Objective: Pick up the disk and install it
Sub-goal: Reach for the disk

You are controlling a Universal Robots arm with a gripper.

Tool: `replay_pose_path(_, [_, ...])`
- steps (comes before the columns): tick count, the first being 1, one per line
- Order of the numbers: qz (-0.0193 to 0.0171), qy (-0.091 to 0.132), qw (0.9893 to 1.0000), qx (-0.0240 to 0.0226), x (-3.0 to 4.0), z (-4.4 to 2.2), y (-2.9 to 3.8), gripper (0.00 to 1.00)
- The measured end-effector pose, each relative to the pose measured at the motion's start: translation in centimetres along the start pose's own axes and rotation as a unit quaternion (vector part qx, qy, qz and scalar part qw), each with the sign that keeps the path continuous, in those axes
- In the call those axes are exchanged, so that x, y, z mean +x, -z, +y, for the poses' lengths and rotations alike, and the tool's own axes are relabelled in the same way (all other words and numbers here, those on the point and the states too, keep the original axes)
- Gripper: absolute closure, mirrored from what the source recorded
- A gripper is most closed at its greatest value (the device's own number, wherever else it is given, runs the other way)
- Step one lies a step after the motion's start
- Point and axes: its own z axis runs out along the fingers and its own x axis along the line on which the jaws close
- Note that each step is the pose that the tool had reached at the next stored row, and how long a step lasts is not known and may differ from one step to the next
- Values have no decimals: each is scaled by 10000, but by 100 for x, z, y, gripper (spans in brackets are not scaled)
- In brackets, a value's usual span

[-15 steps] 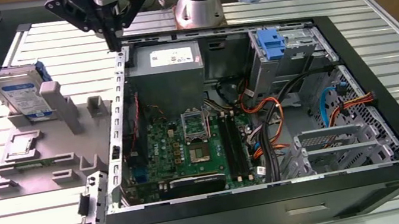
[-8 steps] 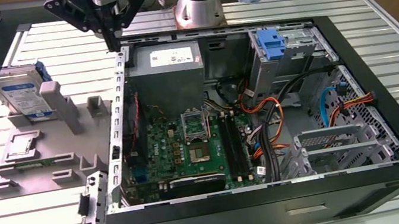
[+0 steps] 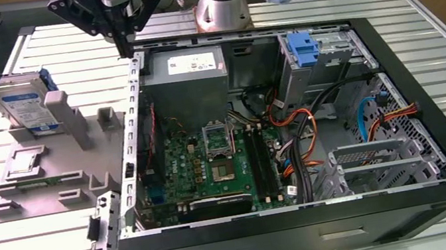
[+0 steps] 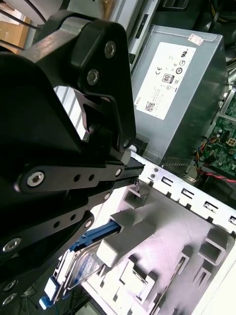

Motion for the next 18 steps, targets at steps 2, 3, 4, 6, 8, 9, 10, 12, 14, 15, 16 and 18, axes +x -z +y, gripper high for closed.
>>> replay_pose_path(2, [0,0,10000,0,4,0,0,85])
replay_pose_path(3, [0,0,10000,0,6,0,0,85])
replay_pose_path(4, [0,0,10000,0,8,-1,0,85])
replay_pose_path(6, [0,0,10000,0,12,-1,1,85])
replay_pose_path(8, [0,0,10000,0,16,-1,0,85])
replay_pose_path(9, [0,0,10000,0,18,-1,1,85])
replay_pose_path(10, [0,0,10000,0,20,-1,1,85])
replay_pose_path(12, [0,0,10000,0,25,-2,1,85])
replay_pose_path(14, [0,0,10000,0,29,-2,1,85])
replay_pose_path(15, [0,0,10000,0,36,-3,1,85])
replay_pose_path(16, [0,0,10000,0,43,-3,1,85])
replay_pose_path(18, [0,0,10000,0,47,-4,1,85])
